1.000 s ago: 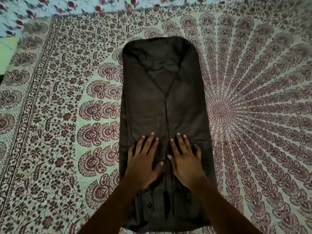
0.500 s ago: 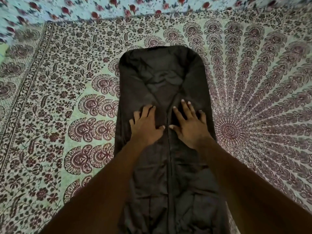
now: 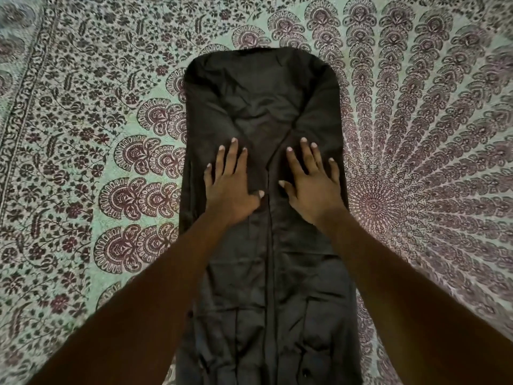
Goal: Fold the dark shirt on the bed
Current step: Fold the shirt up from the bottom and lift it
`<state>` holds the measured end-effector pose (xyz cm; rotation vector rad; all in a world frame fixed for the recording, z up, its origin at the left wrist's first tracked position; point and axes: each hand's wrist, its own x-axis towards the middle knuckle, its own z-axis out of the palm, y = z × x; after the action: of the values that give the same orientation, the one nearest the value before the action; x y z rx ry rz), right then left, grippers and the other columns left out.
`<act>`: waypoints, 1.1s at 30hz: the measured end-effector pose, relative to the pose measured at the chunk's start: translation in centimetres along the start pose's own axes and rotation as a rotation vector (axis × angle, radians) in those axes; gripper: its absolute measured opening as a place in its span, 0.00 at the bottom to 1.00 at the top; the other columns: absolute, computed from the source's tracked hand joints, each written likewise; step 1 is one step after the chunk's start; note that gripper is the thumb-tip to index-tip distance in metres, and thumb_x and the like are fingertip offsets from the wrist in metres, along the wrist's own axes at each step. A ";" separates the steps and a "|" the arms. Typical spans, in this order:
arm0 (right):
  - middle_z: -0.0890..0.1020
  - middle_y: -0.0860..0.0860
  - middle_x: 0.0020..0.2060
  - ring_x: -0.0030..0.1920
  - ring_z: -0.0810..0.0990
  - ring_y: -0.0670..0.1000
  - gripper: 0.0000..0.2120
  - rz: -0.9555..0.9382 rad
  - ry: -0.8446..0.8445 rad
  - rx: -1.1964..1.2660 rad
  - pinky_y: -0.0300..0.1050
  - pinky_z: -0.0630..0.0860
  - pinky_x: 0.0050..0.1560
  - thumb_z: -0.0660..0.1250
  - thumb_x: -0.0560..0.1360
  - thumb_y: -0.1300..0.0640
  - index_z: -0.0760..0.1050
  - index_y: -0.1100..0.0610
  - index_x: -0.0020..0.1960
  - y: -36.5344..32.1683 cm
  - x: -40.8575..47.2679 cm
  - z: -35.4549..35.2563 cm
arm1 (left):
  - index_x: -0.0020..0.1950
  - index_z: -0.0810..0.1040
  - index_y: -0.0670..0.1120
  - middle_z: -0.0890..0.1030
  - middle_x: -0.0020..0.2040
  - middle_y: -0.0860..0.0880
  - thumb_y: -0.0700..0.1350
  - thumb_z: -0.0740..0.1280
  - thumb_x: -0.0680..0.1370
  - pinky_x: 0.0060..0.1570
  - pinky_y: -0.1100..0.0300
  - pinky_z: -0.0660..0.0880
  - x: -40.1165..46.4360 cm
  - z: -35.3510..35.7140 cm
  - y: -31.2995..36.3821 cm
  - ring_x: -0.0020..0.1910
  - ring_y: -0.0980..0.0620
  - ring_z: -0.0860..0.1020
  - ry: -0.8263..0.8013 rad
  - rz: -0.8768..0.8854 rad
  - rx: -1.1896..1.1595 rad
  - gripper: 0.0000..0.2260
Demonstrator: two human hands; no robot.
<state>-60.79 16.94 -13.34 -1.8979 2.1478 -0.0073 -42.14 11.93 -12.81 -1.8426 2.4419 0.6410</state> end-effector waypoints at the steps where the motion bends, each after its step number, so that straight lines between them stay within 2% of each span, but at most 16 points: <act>1: 0.44 0.53 0.82 0.82 0.43 0.55 0.33 0.042 0.049 0.006 0.67 0.51 0.77 0.53 0.82 0.39 0.51 0.50 0.82 -0.5 -1.9 0.1 | 0.81 0.55 0.50 0.44 0.83 0.52 0.58 0.68 0.75 0.77 0.40 0.51 -1.8 0.4 0.2 0.82 0.47 0.43 0.079 0.016 0.011 0.39; 3: 0.46 0.56 0.82 0.82 0.45 0.57 0.31 0.126 0.101 0.029 0.66 0.53 0.76 0.53 0.82 0.41 0.55 0.53 0.81 -1.5 -6.2 1.2 | 0.80 0.60 0.48 0.50 0.83 0.50 0.56 0.63 0.79 0.75 0.42 0.56 -6.1 1.8 0.6 0.82 0.47 0.48 0.187 0.038 0.017 0.31; 5: 0.48 0.57 0.82 0.81 0.47 0.58 0.30 0.160 0.081 0.028 0.66 0.55 0.75 0.53 0.82 0.41 0.58 0.54 0.80 -2.5 -10.2 3.2 | 0.79 0.61 0.48 0.52 0.83 0.49 0.56 0.58 0.82 0.74 0.43 0.58 -10.1 3.9 0.6 0.81 0.47 0.51 0.186 0.056 0.052 0.28; 10: 0.50 0.56 0.82 0.81 0.49 0.57 0.30 0.139 0.087 -0.032 0.66 0.52 0.76 0.49 0.83 0.41 0.54 0.52 0.82 -2.7 -11.3 6.1 | 0.82 0.52 0.47 0.49 0.83 0.49 0.57 0.49 0.84 0.77 0.42 0.53 -12.4 7.6 0.7 0.82 0.48 0.49 0.145 0.020 0.148 0.28; 14: 0.50 0.56 0.82 0.81 0.47 0.59 0.30 0.111 0.044 -0.021 0.68 0.51 0.76 0.49 0.83 0.41 0.54 0.52 0.82 -2.5 -11.2 5.7 | 0.82 0.54 0.47 0.51 0.83 0.48 0.57 0.49 0.84 0.77 0.43 0.53 -12.9 7.7 1.0 0.82 0.48 0.50 0.146 -0.005 0.149 0.28; 19: 0.46 0.57 0.82 0.82 0.44 0.58 0.31 0.197 0.063 -0.015 0.67 0.50 0.76 0.50 0.83 0.40 0.54 0.53 0.82 -4.1 -18.7 5.5 | 0.82 0.55 0.49 0.51 0.83 0.49 0.56 0.51 0.85 0.76 0.42 0.56 -18.5 7.0 0.1 0.82 0.48 0.50 0.159 -0.012 0.122 0.26; 21: 0.45 0.56 0.82 0.82 0.44 0.58 0.30 0.191 0.011 0.005 0.68 0.52 0.76 0.51 0.84 0.41 0.54 0.52 0.82 -5.2 -22.1 6.6 | 0.82 0.53 0.51 0.47 0.83 0.50 0.58 0.51 0.84 0.75 0.39 0.55 -21.6 7.7 -0.5 0.82 0.47 0.48 0.080 -0.033 0.130 0.28; 24: 0.47 0.55 0.82 0.82 0.45 0.58 0.28 0.159 -0.025 0.040 0.68 0.54 0.75 0.49 0.84 0.42 0.53 0.50 0.82 -5.7 -24.0 7.8 | 0.83 0.48 0.52 0.42 0.83 0.50 0.64 0.52 0.81 0.76 0.37 0.49 -23.3 8.4 -1.2 0.82 0.45 0.43 -0.018 0.042 0.132 0.33; 26: 0.47 0.55 0.82 0.82 0.46 0.58 0.28 0.163 -0.007 0.084 0.68 0.53 0.75 0.50 0.84 0.42 0.55 0.49 0.81 -6.0 -24.2 7.4 | 0.82 0.50 0.54 0.41 0.83 0.51 0.64 0.56 0.80 0.75 0.38 0.48 -23.4 7.7 -1.5 0.81 0.45 0.43 -0.039 0.037 0.034 0.34; 28: 0.47 0.55 0.82 0.81 0.47 0.58 0.28 0.232 0.040 0.096 0.68 0.53 0.74 0.53 0.83 0.41 0.58 0.49 0.80 -6.3 -25.5 6.6 | 0.80 0.56 0.54 0.47 0.82 0.49 0.59 0.63 0.78 0.73 0.37 0.54 -24.7 6.6 -1.6 0.80 0.40 0.50 0.014 -0.089 -0.019 0.33; 30: 0.48 0.55 0.82 0.81 0.50 0.59 0.31 0.379 0.072 0.078 0.68 0.55 0.72 0.58 0.81 0.40 0.58 0.50 0.80 -6.5 -28.3 5.6 | 0.78 0.58 0.50 0.54 0.80 0.44 0.56 0.68 0.76 0.70 0.36 0.59 -27.3 5.4 -1.4 0.77 0.36 0.56 0.041 -0.332 -0.098 0.34; 33: 0.53 0.59 0.80 0.78 0.56 0.62 0.40 0.651 -0.029 0.195 0.71 0.60 0.70 0.64 0.77 0.36 0.52 0.53 0.80 -6.6 -32.5 4.8 | 0.79 0.52 0.41 0.54 0.78 0.37 0.58 0.70 0.75 0.68 0.36 0.63 -31.2 4.7 -1.9 0.75 0.32 0.57 -0.080 -0.650 -0.213 0.42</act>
<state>-50.02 48.53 -10.24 -1.0279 2.5305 -0.0572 -31.95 41.65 -9.79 -2.4380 1.6087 0.9037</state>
